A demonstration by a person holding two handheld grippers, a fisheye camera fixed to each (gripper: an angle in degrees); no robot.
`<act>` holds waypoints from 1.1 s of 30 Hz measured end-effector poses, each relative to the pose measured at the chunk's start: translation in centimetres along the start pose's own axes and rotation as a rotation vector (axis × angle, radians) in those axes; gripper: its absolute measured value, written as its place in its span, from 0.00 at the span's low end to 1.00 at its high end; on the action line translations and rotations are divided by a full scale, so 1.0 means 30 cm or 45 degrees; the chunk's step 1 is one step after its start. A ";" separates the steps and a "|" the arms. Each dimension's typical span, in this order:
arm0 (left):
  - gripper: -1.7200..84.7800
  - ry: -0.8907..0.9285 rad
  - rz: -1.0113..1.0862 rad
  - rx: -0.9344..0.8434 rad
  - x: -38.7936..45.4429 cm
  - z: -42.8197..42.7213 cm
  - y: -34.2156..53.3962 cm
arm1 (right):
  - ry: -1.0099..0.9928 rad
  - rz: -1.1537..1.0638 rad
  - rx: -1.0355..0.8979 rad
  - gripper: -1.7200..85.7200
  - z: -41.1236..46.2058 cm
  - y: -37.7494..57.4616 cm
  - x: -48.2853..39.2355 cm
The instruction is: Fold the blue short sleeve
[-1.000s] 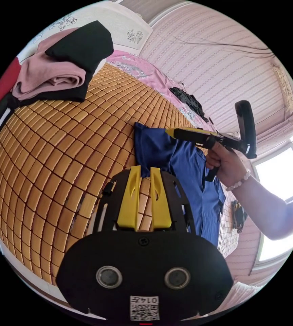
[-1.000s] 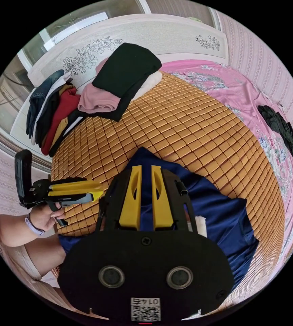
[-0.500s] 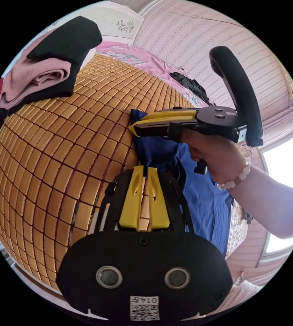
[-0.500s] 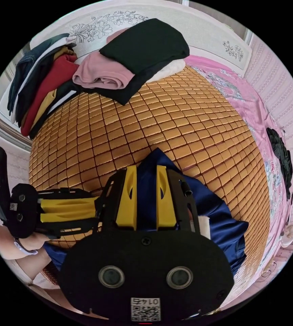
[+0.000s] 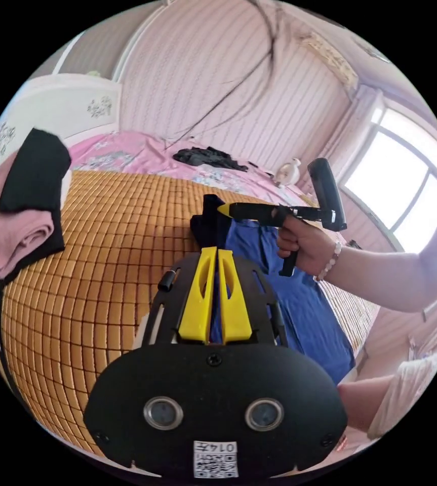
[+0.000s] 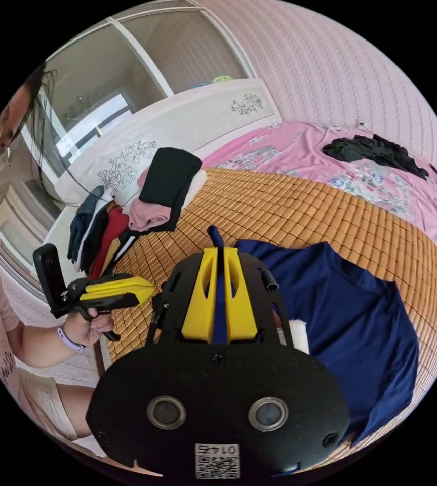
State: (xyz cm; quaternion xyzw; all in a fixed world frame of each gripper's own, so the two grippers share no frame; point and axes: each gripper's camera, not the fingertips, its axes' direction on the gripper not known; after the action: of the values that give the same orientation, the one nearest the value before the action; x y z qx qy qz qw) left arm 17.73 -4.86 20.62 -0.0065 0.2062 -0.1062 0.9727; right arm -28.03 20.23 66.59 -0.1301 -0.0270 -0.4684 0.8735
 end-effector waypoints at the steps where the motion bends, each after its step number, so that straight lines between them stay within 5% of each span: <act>1: 0.04 0.061 0.037 -0.025 0.032 0.017 -0.003 | 0.031 0.004 -0.020 0.05 -0.026 0.029 0.016; 5: 0.07 0.121 0.065 -0.179 0.085 0.106 0.015 | 0.217 0.100 -0.314 0.08 -0.073 0.192 0.130; 16: 0.10 0.007 0.059 -0.382 0.154 0.399 -0.071 | 0.163 0.007 -0.242 0.11 0.018 -0.031 0.183; 22: 0.06 -0.061 0.057 -0.568 0.186 0.589 -0.129 | 0.200 -0.065 -0.428 0.10 0.184 -0.149 0.222; 33: 0.05 -0.081 -0.117 -0.348 0.177 0.563 -0.225 | 0.149 -0.266 -0.424 0.03 0.105 -0.294 0.179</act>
State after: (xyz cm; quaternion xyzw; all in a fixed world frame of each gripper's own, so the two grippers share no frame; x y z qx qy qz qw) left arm 27.88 -13.08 34.32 -0.1518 0.1873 -0.1213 0.9629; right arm -32.06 12.01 72.31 -0.2418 0.0880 -0.5613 0.7866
